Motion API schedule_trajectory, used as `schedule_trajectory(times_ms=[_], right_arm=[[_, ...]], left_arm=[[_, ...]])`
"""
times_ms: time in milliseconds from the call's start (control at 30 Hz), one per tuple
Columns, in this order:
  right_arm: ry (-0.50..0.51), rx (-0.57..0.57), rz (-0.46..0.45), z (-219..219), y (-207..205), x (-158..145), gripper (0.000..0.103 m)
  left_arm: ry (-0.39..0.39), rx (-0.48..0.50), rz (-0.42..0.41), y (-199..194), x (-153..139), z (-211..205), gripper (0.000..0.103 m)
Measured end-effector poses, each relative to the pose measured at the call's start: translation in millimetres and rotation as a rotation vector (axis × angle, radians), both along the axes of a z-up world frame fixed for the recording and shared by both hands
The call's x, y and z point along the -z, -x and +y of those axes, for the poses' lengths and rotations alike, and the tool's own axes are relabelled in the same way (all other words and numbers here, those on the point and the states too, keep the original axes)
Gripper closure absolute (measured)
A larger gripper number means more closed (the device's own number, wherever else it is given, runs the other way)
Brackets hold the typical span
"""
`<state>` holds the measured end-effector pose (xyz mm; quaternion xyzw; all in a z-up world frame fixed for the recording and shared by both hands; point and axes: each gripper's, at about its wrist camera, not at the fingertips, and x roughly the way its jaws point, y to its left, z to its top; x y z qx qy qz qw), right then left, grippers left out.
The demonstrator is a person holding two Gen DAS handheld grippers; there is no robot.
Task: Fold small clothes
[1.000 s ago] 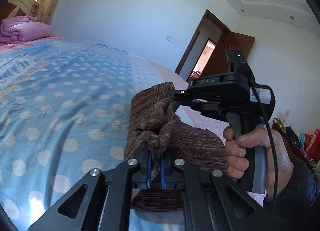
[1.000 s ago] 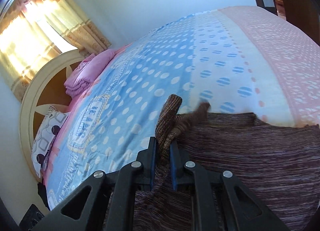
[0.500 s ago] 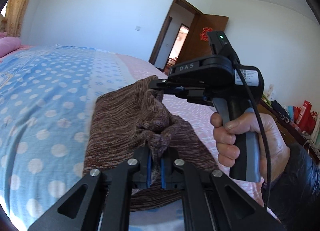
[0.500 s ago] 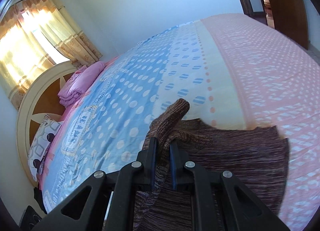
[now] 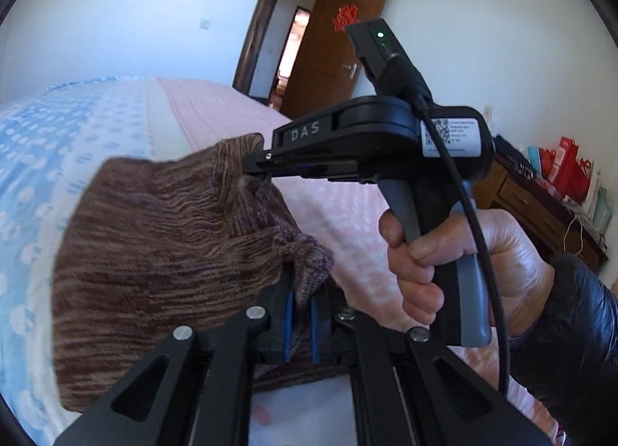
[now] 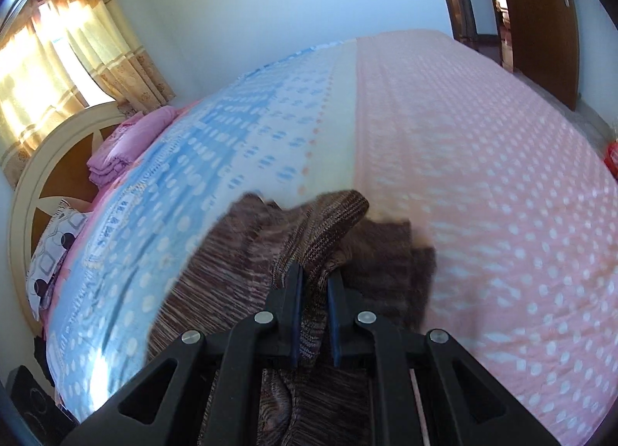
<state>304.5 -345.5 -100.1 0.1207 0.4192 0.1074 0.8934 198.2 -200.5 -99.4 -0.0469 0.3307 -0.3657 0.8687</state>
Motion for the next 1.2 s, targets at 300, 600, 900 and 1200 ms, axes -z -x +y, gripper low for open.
schedule_trajectory(times_ms=[300,600,900,1200], right_arm=[[-0.279,0.094,0.013,-51.6,10.0,30.1,0.091],[-0.227,0.058,-0.028,-35.4,-22.2,21.3,0.041],[0.039,0.005,-0.099,-0.1,-22.5,-12.2,0.095],[0.037,0.053,-0.011,-26.6,-34.2,35.9,0.090]], left_arm=[[-0.037,0.049,0.071,2.9,14.3,-7.7,0.096],[-0.012,0.034,0.102,1.7,21.0,3.2,0.096],[-0.001,0.080,0.069,4.5,11.3,-10.0,0.096],[-0.058,0.146,0.112,6.2,21.1,-28.4,0.096]])
